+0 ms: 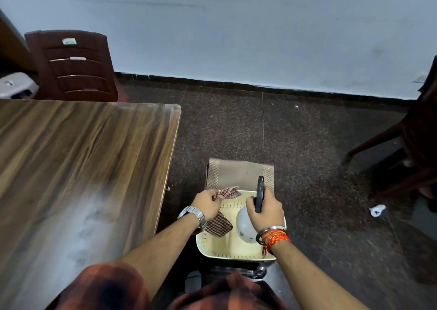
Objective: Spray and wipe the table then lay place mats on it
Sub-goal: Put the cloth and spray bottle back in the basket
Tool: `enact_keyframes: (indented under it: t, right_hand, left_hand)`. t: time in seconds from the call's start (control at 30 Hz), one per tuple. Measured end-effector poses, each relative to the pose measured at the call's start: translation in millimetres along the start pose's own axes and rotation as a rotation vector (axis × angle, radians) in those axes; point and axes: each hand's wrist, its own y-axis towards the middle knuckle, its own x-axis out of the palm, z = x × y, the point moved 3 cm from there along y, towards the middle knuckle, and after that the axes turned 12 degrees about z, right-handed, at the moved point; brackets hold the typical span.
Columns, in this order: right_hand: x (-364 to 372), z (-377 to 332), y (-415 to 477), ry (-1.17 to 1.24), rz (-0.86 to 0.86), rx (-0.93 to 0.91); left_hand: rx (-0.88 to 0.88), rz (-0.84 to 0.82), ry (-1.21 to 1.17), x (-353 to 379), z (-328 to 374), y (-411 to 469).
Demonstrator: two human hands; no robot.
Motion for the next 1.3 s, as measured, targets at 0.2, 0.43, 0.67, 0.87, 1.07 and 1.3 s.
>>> enact_keyframes:
  t: [0.2,0.43,0.67,0.87,1.07,1.3]
  right_hand:
    - [-5.0,41.1,-10.9,-0.073,0.057,0.097]
    - [8.7,72.0,-22.3,-0.117,-0.014,0.155]
    - [29.5,82.9,-31.0,-0.186,-0.082,0.130]
    - [37.3,97.9,-31.5,-0.194,-0.111,0.187]
    - [45.7,105.7,-25.3,-0.214,-0.199,0.205]
    - [44.8,100.2,-5.5,-0.275,-0.301,0.219]
  left_hand:
    - [-0.070,-0.128,0.073,31.2,-18.7,-20.6]
    - [-0.146,-0.125,0.124,55.9,-36.7,-26.2]
    - [-0.164,-0.087,0.134,67.0,-43.4,-18.7]
    - [-0.184,-0.061,0.123,79.2,-46.9,-13.7]
    - [-0.200,-0.083,0.160,87.2,-46.5,-16.2]
    - [-0.192,-0.249,0.223,85.8,-44.3,-21.5]
